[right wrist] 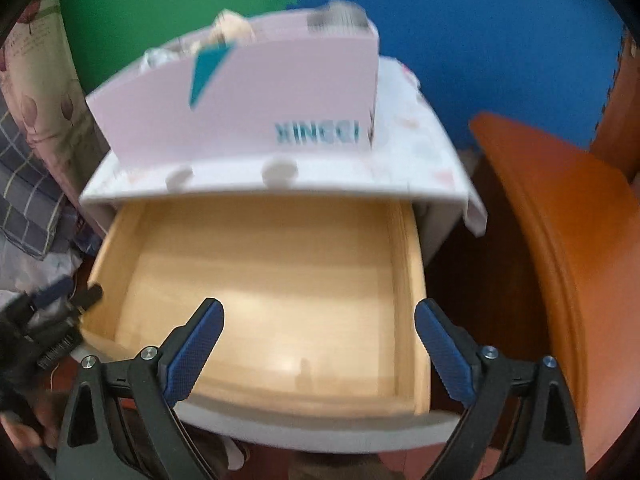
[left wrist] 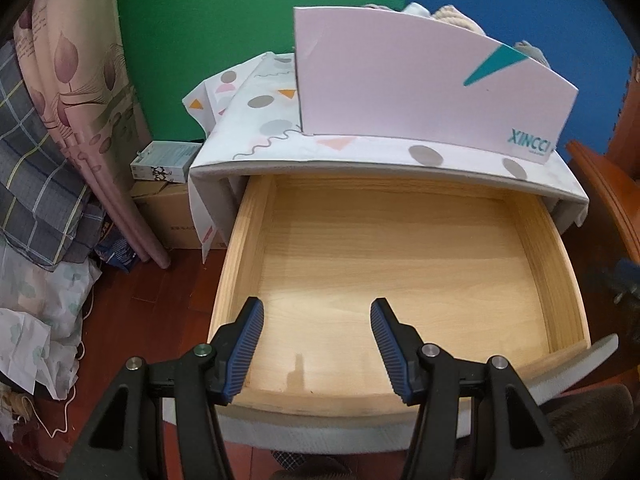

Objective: Take underwear out of drawer

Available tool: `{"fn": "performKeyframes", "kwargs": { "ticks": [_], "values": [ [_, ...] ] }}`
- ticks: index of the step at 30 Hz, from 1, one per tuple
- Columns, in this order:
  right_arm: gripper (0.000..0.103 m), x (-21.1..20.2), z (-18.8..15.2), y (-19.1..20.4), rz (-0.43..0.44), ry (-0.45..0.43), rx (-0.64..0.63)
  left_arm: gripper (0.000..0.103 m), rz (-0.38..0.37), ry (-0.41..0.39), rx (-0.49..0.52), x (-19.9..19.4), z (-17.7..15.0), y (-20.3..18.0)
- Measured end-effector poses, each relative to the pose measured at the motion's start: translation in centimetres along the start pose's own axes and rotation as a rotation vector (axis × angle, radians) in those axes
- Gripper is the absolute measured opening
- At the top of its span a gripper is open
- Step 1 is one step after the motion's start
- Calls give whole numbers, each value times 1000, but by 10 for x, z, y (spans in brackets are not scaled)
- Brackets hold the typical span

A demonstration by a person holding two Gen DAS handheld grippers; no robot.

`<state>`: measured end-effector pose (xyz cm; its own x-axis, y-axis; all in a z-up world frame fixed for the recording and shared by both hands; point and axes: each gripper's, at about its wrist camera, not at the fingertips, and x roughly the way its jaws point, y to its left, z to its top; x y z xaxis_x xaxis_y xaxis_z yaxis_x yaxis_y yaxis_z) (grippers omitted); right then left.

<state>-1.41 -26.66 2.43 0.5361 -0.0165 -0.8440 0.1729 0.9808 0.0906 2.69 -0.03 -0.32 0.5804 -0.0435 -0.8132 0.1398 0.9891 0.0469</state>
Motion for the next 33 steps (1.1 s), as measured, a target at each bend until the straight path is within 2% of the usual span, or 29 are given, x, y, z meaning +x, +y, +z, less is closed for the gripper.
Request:
{"fn": "performKeyframes", "kwargs": {
  "ticks": [5, 12, 18, 33],
  "values": [
    [95, 8, -13, -7, 40, 27, 52, 57, -7, 2, 27, -6, -7, -9],
    [95, 13, -20, -2, 68, 41, 27, 57, 2, -2, 17, -9, -11, -9],
    [95, 16, -21, 2, 54, 51, -7, 57, 15, -3, -16, -9, -11, -3],
    [95, 22, -21, 4, 51, 80, -25, 57, 20, 9, 7, -8, -11, -6]
  ]
}}
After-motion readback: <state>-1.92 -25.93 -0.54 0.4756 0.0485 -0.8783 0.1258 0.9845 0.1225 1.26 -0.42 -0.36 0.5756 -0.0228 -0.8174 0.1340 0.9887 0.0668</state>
